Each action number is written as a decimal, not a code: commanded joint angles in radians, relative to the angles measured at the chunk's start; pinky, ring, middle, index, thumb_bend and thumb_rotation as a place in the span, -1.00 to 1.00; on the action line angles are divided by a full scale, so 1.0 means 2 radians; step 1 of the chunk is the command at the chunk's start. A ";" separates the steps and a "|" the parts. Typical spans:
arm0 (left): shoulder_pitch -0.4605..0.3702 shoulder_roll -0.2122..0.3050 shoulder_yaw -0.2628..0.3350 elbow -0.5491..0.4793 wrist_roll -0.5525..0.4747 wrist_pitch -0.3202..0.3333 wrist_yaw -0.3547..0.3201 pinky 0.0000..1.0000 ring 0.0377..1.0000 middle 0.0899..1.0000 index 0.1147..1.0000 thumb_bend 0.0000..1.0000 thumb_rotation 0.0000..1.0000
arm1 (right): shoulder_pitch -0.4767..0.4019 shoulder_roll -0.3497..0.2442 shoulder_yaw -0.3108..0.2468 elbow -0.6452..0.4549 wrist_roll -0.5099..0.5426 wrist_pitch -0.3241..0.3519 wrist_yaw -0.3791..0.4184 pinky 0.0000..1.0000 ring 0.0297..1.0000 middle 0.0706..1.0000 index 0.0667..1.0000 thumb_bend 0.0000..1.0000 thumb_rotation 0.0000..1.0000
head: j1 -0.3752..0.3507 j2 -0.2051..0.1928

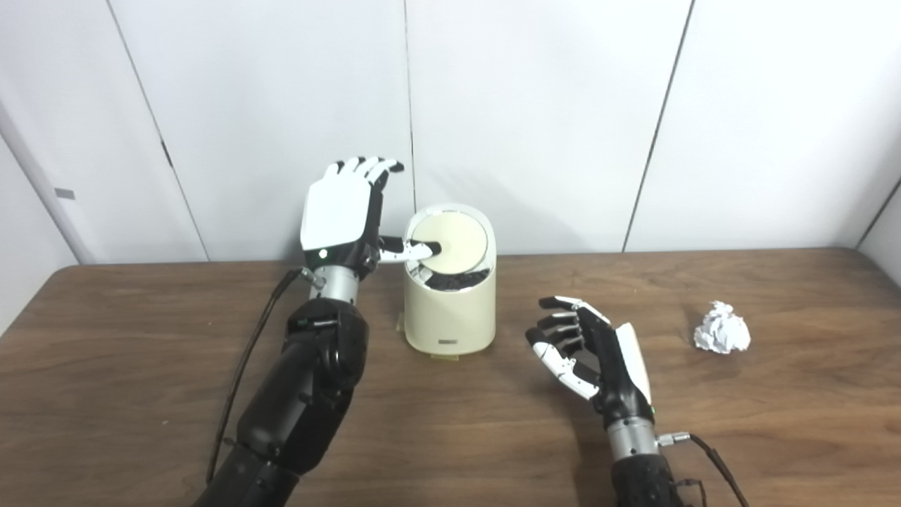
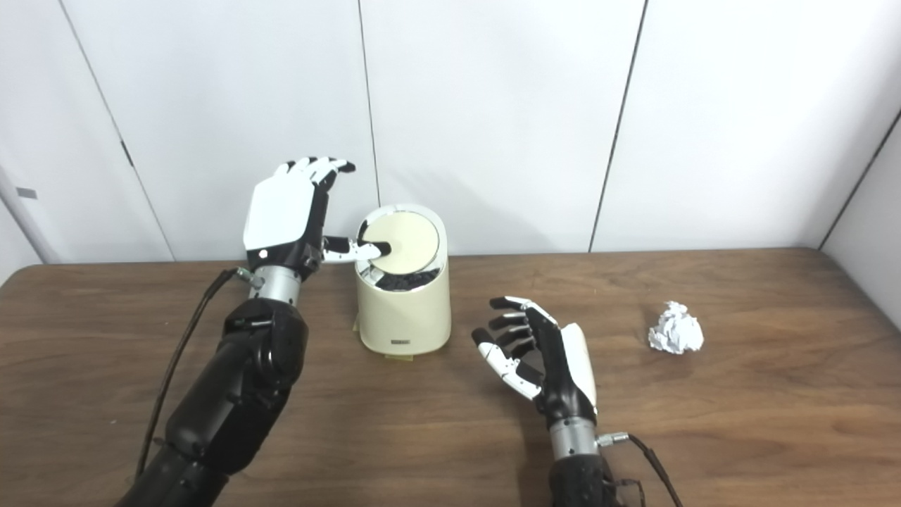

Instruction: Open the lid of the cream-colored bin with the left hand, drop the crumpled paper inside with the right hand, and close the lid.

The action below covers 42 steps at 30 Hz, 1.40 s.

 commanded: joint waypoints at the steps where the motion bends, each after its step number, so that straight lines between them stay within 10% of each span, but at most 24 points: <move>1: -0.034 0.003 -0.001 0.002 0.009 -0.006 0.011 0.89 0.76 0.66 0.62 0.96 -0.17 | 0.000 0.006 0.002 0.001 -0.004 -0.015 -0.009 -0.26 -0.04 0.07 0.34 -0.39 0.01 | -0.001 0.000; 10: -0.041 0.000 -0.013 0.020 0.017 0.000 0.009 0.83 0.76 0.65 0.61 0.79 0.55 | -0.001 0.006 0.003 0.004 -0.007 -0.018 -0.011 -0.36 -0.17 -0.05 0.34 -0.40 -0.03 | -0.002 0.000; 20: -0.041 0.002 -0.019 0.021 0.017 -0.003 0.009 0.88 0.74 0.64 0.63 0.93 0.55 | -0.004 0.006 0.004 0.009 -0.008 -0.021 -0.012 -0.45 -0.29 -0.19 0.34 -0.38 0.03 | -0.002 0.000; 31: -0.047 0.009 -0.037 0.028 0.047 0.005 0.018 0.81 0.72 0.61 0.61 1.00 -0.29 | -0.003 0.007 0.004 0.007 -0.005 -0.023 -0.012 -0.45 -0.28 -0.17 0.35 -0.40 0.02 | -0.002 0.001; 42: -0.056 0.029 -0.085 0.019 0.143 0.014 0.018 1.00 0.86 0.74 0.74 1.00 -0.61 | -0.005 0.008 0.006 0.009 -0.011 -0.020 -0.016 -0.47 -0.31 -0.20 0.35 -0.38 0.03 | -0.003 0.003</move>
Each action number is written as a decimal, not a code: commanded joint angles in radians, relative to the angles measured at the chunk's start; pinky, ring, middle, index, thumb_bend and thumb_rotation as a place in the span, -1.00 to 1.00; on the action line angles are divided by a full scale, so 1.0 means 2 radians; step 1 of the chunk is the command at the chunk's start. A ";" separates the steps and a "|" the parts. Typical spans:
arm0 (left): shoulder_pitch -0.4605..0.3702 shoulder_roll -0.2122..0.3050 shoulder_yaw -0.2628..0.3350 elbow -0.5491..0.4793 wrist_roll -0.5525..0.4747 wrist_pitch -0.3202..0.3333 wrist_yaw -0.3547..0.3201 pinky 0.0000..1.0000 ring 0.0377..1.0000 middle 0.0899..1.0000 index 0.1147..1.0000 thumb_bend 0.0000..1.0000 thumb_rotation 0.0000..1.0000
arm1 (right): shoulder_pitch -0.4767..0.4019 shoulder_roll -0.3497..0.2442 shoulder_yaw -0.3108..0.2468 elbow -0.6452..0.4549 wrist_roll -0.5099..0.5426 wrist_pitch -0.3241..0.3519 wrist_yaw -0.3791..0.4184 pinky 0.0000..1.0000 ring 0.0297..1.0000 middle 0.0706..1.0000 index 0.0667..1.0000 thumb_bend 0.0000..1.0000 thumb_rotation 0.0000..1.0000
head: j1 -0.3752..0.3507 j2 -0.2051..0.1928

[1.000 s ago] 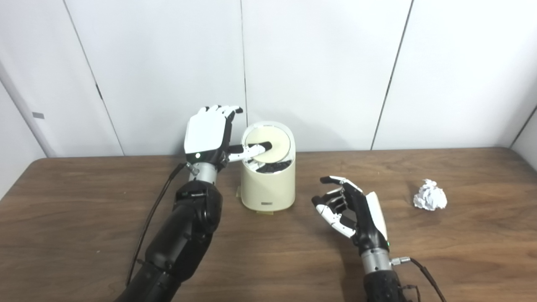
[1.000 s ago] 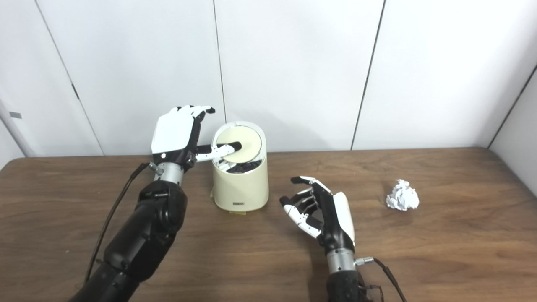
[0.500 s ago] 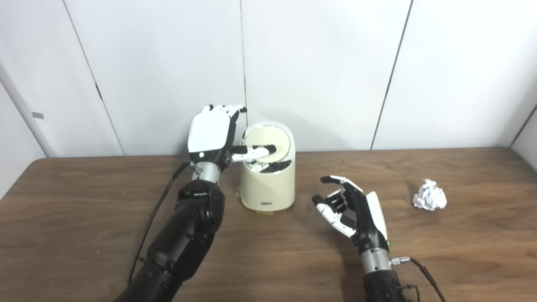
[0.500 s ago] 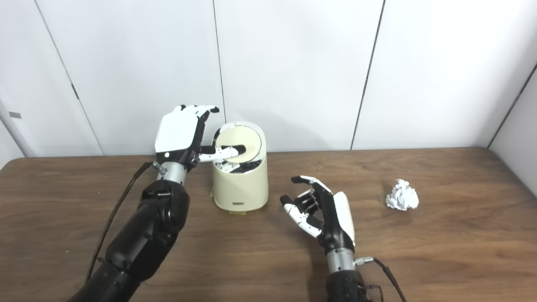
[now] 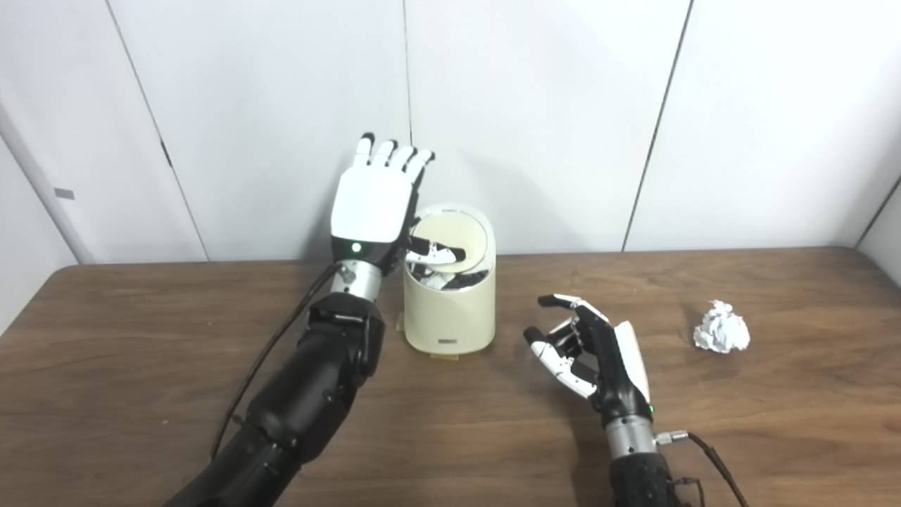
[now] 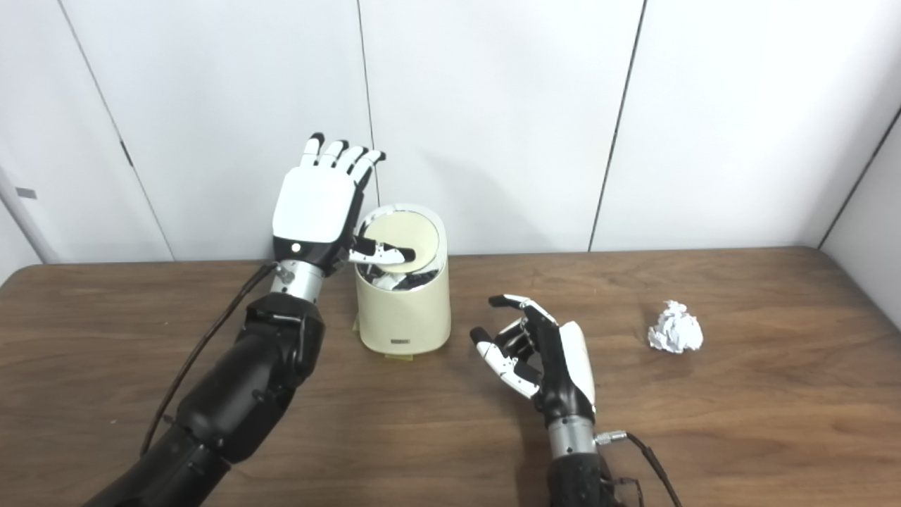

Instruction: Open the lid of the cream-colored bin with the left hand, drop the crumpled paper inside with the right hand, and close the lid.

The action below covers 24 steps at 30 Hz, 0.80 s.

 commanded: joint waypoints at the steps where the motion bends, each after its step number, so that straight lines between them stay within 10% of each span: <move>1: -0.027 0.013 -0.006 -0.002 0.026 0.003 0.003 1.00 0.86 0.74 0.74 1.00 -0.64 | -0.003 0.007 0.004 0.005 -0.007 -0.016 -0.010 -0.40 -0.22 -0.11 0.34 -0.38 0.05 | 0.000 0.000; 24: -0.025 0.051 -0.055 0.050 0.076 -0.058 0.020 1.00 0.88 0.74 0.72 1.00 -0.70 | -0.003 0.009 0.006 -0.001 -0.008 -0.009 -0.007 -0.12 0.12 0.20 0.33 -0.38 -0.01 | -0.003 0.003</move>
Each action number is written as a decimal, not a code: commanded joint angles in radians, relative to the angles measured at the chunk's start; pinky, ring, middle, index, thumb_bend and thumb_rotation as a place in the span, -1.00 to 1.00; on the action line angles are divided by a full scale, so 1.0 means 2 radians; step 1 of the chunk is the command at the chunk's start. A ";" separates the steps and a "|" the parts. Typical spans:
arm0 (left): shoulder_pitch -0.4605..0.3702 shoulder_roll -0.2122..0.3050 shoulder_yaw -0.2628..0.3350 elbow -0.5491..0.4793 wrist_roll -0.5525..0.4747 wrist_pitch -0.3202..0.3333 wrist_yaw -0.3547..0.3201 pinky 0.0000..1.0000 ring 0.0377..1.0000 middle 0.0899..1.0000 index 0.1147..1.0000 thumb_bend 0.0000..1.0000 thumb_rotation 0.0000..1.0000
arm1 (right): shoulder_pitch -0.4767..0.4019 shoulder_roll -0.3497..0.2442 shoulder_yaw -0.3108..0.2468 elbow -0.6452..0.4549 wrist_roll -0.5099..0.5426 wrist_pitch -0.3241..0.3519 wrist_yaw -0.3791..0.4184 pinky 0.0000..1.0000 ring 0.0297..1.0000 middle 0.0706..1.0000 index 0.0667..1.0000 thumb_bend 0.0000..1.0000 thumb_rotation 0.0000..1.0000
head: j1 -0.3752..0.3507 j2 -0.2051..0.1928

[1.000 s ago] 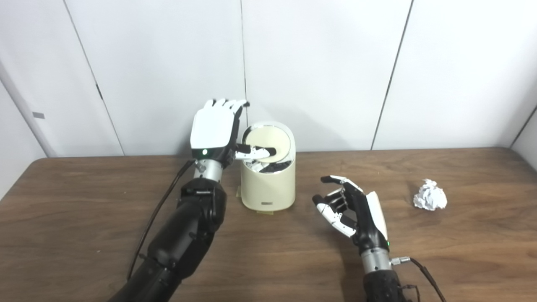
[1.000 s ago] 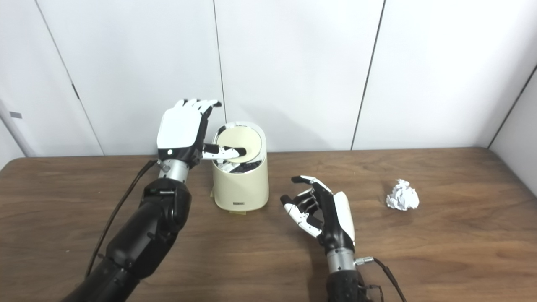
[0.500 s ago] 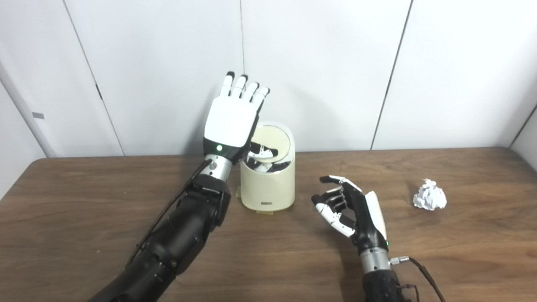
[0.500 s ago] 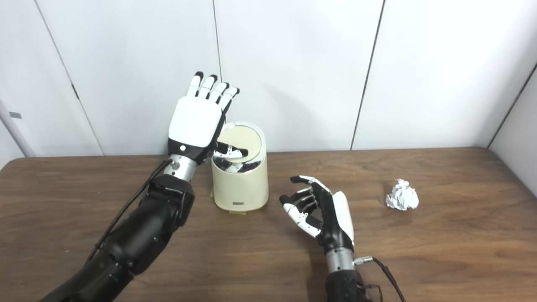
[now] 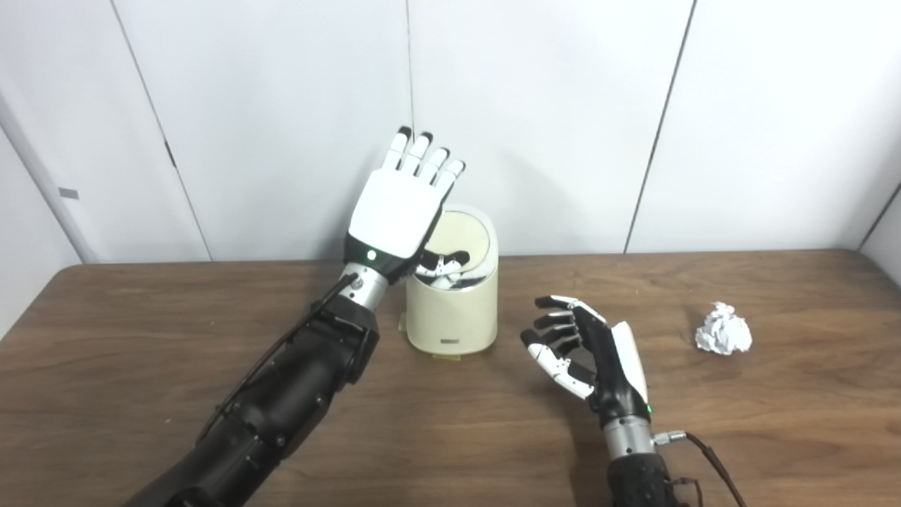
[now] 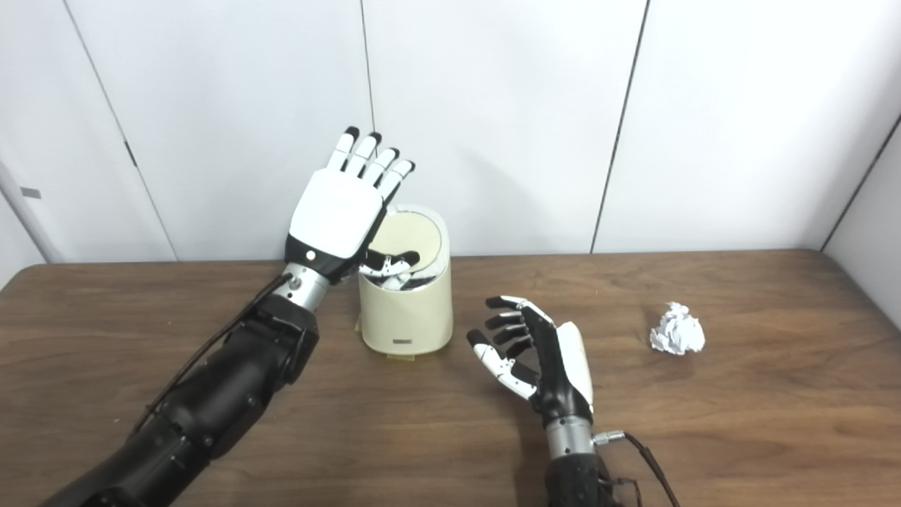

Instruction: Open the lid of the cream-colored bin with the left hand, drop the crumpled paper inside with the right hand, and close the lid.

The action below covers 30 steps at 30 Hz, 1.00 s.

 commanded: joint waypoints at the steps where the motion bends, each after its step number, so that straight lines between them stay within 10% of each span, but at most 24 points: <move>1: -0.010 0.011 -0.005 0.025 0.015 0.004 -0.005 1.00 0.87 0.73 0.71 1.00 -0.70 | -0.002 0.008 0.003 -0.001 -0.004 -0.010 -0.008 -0.13 0.11 0.19 0.33 -0.38 0.00 | -0.002 0.000; 8: -0.001 0.004 0.017 0.010 -0.028 -0.005 -0.016 1.00 0.84 0.73 0.71 0.99 -0.52 | -0.004 0.007 0.001 0.004 0.000 -0.019 -0.008 -0.34 -0.12 -0.03 0.34 -0.40 -0.06 | 0.002 0.000; 12: 0.002 -0.004 0.042 -0.021 -0.066 -0.002 -0.047 1.00 0.87 0.73 0.72 0.22 0.40 | -0.005 0.006 0.001 0.008 0.000 -0.022 -0.009 -0.30 -0.09 0.01 0.34 -0.40 -0.04 | 0.003 -0.002; 15: 0.004 -0.013 0.061 -0.046 -0.093 0.003 -0.071 1.00 0.85 0.72 0.71 0.13 0.94 | -0.004 0.005 0.001 0.008 0.002 -0.020 -0.007 -0.31 -0.08 0.01 0.34 -0.39 -0.02 | 0.005 -0.002; 30: 0.021 -0.069 0.162 -0.140 -0.222 0.033 -0.138 0.93 0.72 0.60 0.60 0.50 1.00 | -0.005 0.004 0.003 0.009 0.001 -0.021 -0.008 -0.04 0.19 0.26 0.32 -0.38 -0.04 | 0.003 -0.004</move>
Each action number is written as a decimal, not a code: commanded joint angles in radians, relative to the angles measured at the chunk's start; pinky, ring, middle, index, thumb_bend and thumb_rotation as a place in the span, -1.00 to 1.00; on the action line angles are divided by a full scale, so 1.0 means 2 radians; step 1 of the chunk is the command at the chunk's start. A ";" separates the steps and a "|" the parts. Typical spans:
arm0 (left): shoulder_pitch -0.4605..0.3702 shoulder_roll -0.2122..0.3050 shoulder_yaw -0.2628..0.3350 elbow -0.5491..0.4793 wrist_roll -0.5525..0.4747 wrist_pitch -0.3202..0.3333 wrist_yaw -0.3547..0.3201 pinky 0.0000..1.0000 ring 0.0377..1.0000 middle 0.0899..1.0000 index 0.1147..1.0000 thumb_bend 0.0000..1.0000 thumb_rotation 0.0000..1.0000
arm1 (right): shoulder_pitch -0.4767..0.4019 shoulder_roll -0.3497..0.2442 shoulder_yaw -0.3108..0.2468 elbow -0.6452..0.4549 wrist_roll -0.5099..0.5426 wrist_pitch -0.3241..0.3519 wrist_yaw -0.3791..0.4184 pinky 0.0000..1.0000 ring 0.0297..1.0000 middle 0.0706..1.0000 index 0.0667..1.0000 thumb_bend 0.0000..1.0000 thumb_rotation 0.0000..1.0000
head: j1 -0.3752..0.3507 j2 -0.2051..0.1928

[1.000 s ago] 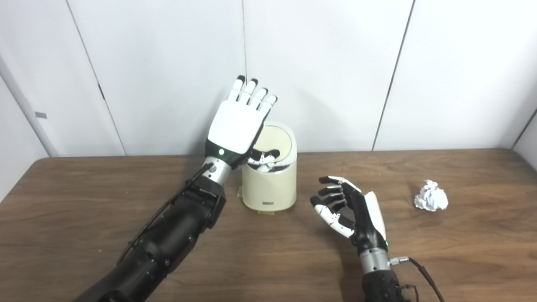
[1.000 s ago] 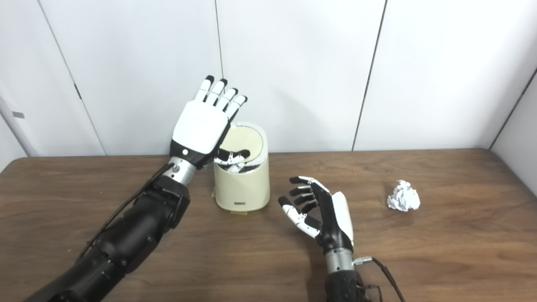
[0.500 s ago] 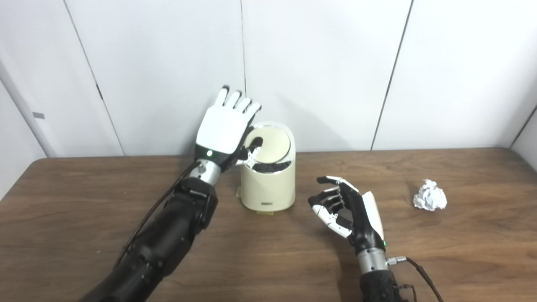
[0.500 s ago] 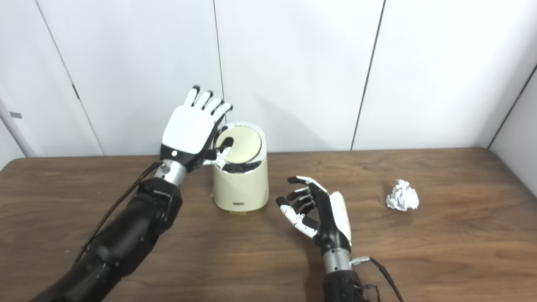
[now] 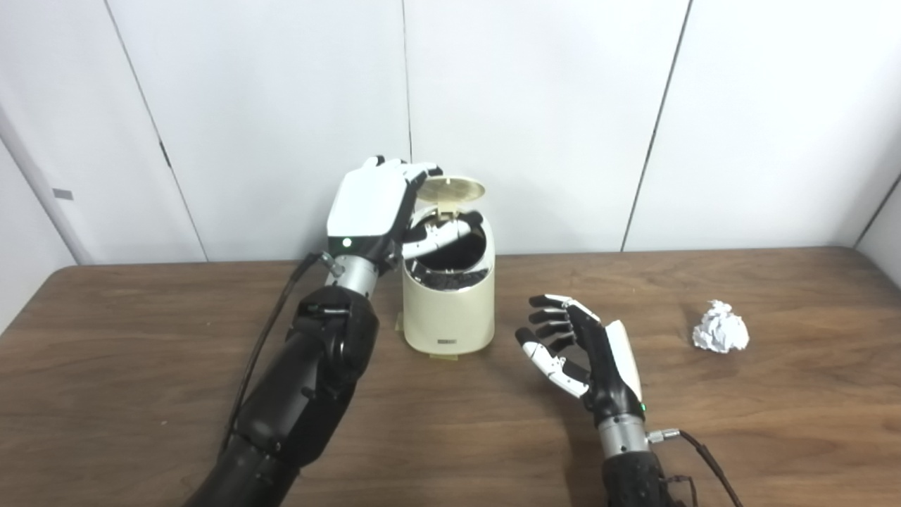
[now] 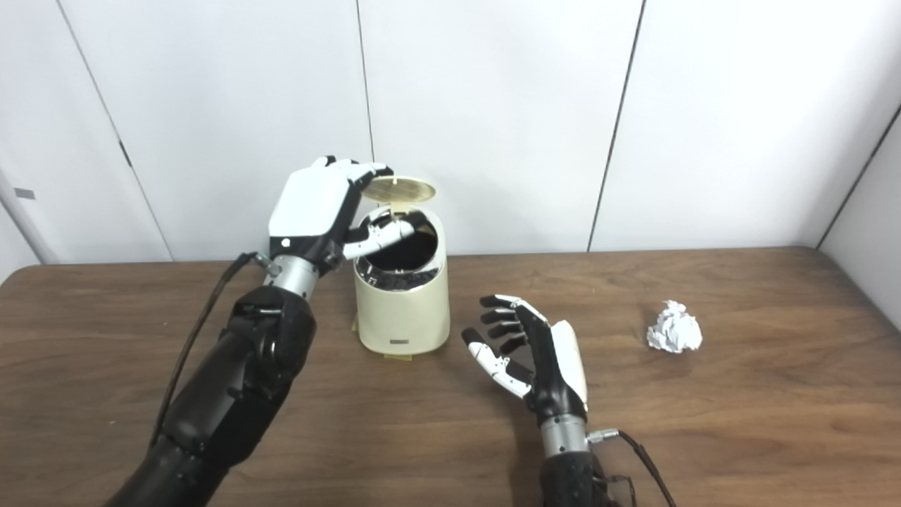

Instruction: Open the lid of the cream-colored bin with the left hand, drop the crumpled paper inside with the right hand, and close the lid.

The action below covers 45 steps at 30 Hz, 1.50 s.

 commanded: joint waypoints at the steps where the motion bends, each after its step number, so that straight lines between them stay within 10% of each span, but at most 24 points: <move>1: -0.019 -0.005 0.021 -0.032 -0.023 0.008 0.000 0.92 0.71 0.61 0.62 0.50 1.00 | -0.002 0.001 0.001 0.006 -0.003 -0.021 -0.008 -0.04 0.19 0.26 0.32 -0.39 -0.05 | 0.000 0.000; 8: -0.024 0.002 0.063 -0.096 -0.058 0.025 -0.021 0.96 0.73 0.71 0.75 0.43 1.00 | -0.003 0.000 0.001 0.007 -0.003 -0.018 -0.006 -0.06 0.18 0.26 0.33 -0.40 -0.03 | 0.000 0.000; 12: -0.021 0.009 0.093 -0.144 -0.077 0.033 -0.021 0.39 0.55 0.58 0.59 0.45 1.00 | -0.003 0.001 0.000 0.007 0.000 -0.018 -0.005 -0.08 0.16 0.24 0.33 -0.39 -0.04 | 0.002 -0.001; 17: -0.005 0.021 0.127 -0.189 -0.133 0.044 -0.050 0.58 0.72 0.72 0.67 0.45 1.00 | -0.005 0.000 -0.001 0.013 0.004 -0.022 -0.006 -0.07 0.16 0.23 0.33 -0.38 -0.04 | 0.001 -0.003; 19: 0.010 0.029 0.136 -0.204 -0.165 0.043 -0.068 0.54 0.68 0.67 0.64 0.30 1.00 | -0.006 -0.001 -0.002 0.014 0.006 -0.026 -0.007 -0.32 -0.14 -0.05 0.35 -0.39 -0.04 | 0.001 -0.003; 33: 0.151 -0.009 0.192 -0.169 -0.340 -0.125 -0.022 0.40 0.51 0.48 0.48 -0.48 0.64 | -0.015 0.000 -0.017 -0.062 -0.006 0.021 0.000 0.17 0.36 0.40 0.36 -0.41 0.03 | -0.002 -0.007; 39: 0.175 -0.007 0.182 -0.145 -0.325 -0.156 -0.011 0.35 0.48 0.46 0.45 -0.47 0.65 | -0.022 -0.030 -0.018 -0.111 -0.038 0.067 0.033 -0.21 0.05 0.18 0.39 -0.36 0.06 | -0.010 -0.008; 43: 0.205 -0.009 0.170 -0.139 -0.315 -0.166 -0.009 0.34 0.49 0.47 0.45 -0.49 0.43 | -0.033 -0.079 -0.006 -0.158 -0.092 0.118 0.086 -0.10 0.17 0.39 0.37 0.03 -0.21 | -0.012 -0.008; 45: 0.220 -0.009 0.164 -0.139 -0.300 -0.171 -0.005 0.32 0.47 0.47 0.45 -0.48 0.38 | -0.042 -0.111 0.003 -0.177 -0.130 0.137 0.116 -0.35 -0.12 0.39 0.35 0.24 -0.33 | -0.013 -0.009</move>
